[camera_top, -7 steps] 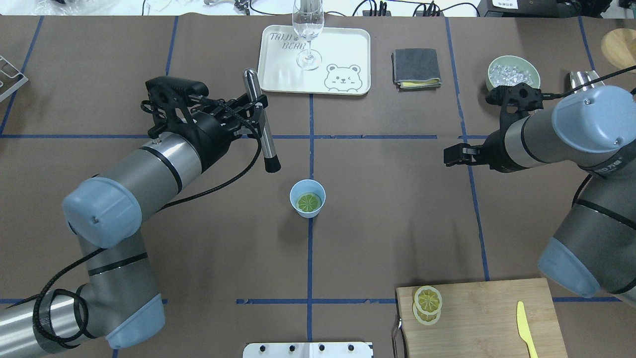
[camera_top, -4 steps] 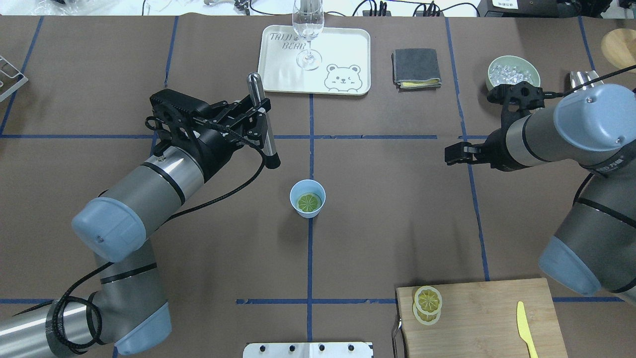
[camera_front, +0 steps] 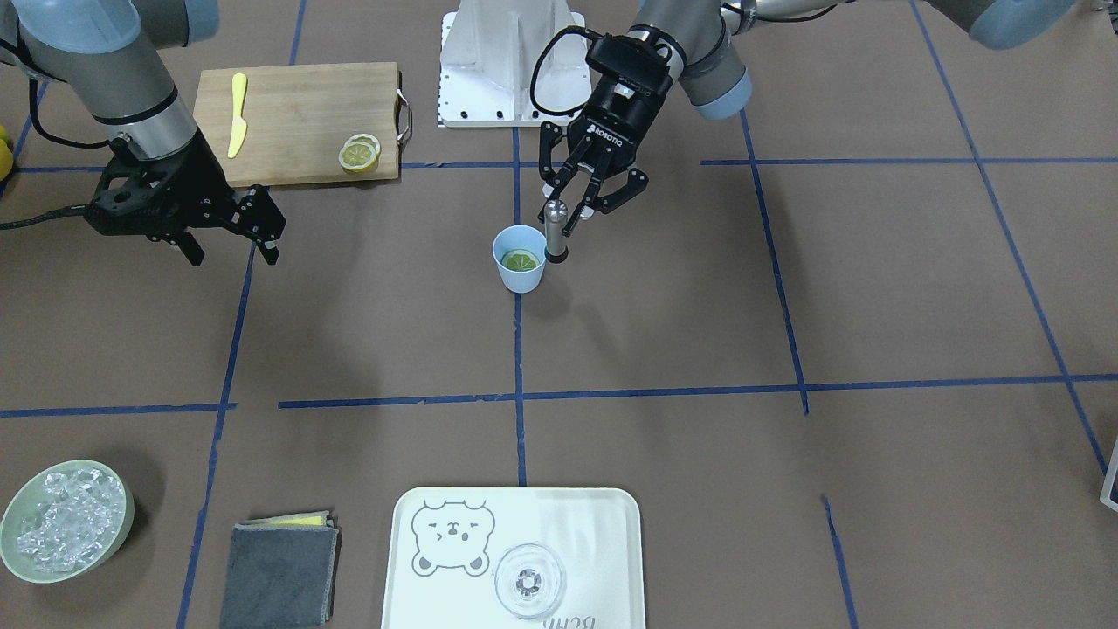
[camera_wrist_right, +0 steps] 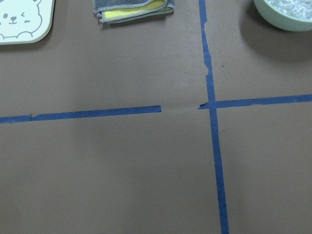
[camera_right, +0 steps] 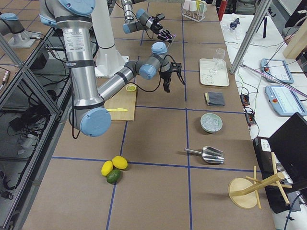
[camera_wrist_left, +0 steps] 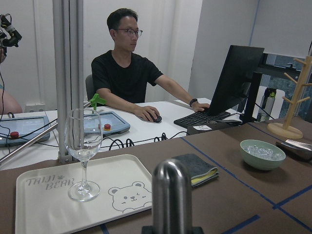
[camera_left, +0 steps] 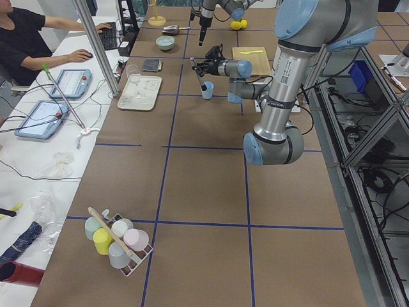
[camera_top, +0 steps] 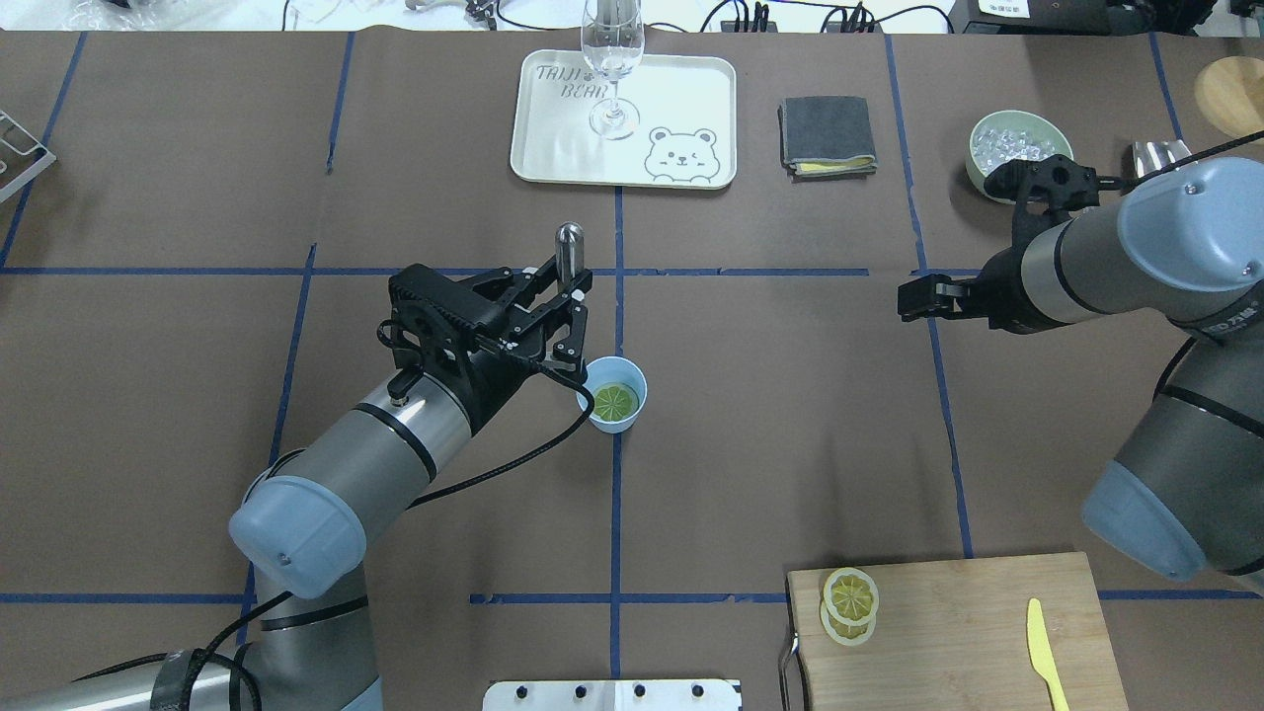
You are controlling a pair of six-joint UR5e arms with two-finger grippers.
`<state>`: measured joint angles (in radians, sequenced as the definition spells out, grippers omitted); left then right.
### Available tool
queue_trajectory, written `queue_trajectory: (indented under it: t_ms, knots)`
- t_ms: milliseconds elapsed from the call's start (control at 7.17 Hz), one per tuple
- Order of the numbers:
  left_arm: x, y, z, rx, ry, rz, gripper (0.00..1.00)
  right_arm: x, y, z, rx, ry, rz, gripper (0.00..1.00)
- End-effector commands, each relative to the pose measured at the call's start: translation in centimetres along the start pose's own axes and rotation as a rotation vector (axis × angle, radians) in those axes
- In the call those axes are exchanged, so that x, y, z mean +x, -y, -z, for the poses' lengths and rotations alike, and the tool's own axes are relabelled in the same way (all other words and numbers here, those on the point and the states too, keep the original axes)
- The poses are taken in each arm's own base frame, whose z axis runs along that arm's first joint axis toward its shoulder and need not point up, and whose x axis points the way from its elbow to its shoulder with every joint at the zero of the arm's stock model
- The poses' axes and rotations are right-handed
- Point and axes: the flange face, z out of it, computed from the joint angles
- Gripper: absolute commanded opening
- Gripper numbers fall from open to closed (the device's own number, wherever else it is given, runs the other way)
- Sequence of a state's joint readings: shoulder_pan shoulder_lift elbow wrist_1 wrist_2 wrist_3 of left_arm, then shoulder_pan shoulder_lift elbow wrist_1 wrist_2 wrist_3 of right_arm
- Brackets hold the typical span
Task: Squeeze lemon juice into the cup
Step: 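Carry the upright muddler with the left gripper over the blue cup, then press the muddler down into the cup onto the lemon slice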
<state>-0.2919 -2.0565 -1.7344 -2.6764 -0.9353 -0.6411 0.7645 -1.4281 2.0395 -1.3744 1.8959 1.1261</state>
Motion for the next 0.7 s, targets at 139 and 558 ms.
queue_trajectory:
  t_ms: [139, 558]
  knots:
    - [1.5, 1.2, -0.3, 0.024, -0.013, 0.018, 0.0, 0.9, 0.0, 0.0, -0.011, -0.008, -0.011, 1.0]
    - [2.2, -1.1, -0.5, -0.014, -0.015, 0.005, 0.0, 1.0, 0.0, 0.0, -0.013, -0.008, -0.013, 1.0]
